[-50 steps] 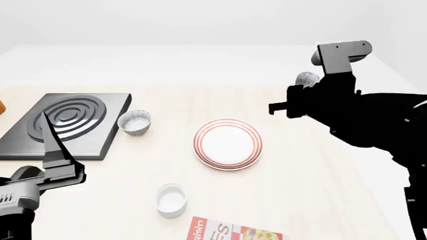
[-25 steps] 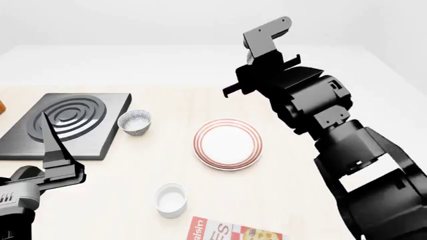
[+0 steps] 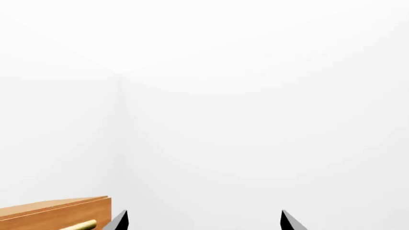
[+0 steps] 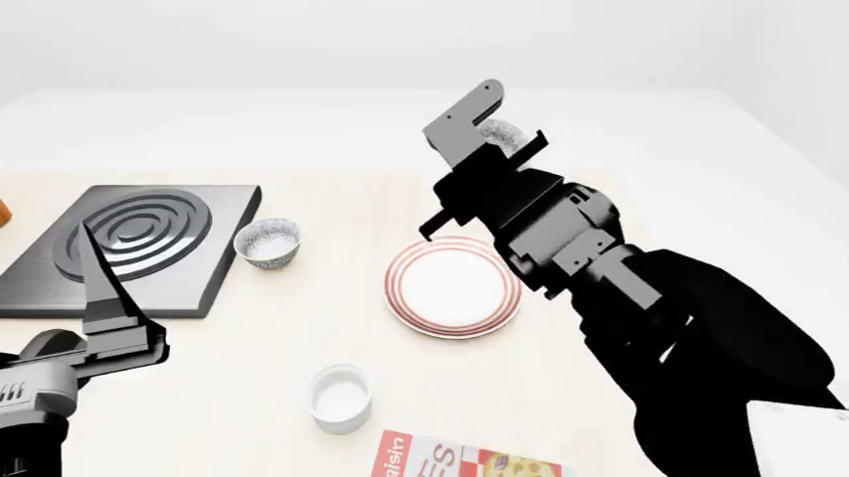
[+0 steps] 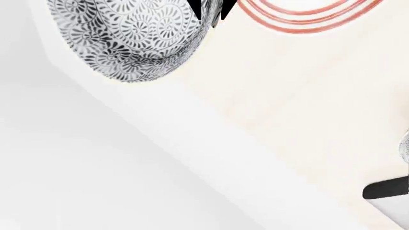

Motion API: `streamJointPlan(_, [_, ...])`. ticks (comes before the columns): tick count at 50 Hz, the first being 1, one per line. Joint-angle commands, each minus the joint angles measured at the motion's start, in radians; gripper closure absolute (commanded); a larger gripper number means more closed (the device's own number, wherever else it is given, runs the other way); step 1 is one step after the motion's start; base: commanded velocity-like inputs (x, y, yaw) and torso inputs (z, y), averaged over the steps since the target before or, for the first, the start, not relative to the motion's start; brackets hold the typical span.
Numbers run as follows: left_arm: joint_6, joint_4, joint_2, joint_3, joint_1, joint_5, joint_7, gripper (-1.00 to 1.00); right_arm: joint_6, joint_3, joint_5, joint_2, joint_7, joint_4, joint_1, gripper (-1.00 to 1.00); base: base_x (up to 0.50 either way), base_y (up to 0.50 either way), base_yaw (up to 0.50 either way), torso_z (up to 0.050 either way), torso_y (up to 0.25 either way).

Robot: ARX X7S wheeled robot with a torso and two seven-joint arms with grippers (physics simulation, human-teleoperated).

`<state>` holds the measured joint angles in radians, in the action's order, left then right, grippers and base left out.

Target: Pick the akita bowl next to the cookies box and place it on the plate.

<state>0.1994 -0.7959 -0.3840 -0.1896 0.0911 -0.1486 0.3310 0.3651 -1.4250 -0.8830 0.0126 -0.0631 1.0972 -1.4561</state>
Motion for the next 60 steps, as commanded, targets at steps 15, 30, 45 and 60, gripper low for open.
streamJointPlan(15, [-0.005,0.002,-0.004,0.002,0.001,-0.004,0.008,-1.00,0.002,-0.071,-0.090,-0.013,0.058,0.030,-0.003,1.00,0.00,0.00,0.00,0.000,0.000])
streamJointPlan(30, [-0.010,0.003,-0.005,0.003,0.001,-0.006,0.013,-1.00,0.128,-0.084,-0.225,-0.013,0.128,0.020,-0.035,1.00,0.00,0.00,0.00,0.000,0.001])
streamJointPlan(45, [-0.020,0.006,-0.004,0.002,0.002,-0.013,0.018,-1.00,0.163,-0.098,-0.212,-0.013,0.144,-0.017,-0.033,1.00,0.00,0.00,0.00,0.000,0.001])
streamJointPlan(60, [-0.024,0.008,-0.007,0.003,0.002,-0.014,0.021,-1.00,0.156,-0.098,-0.182,-0.013,0.147,-0.042,-0.022,1.00,0.00,0.00,0.00,0.000,0.000])
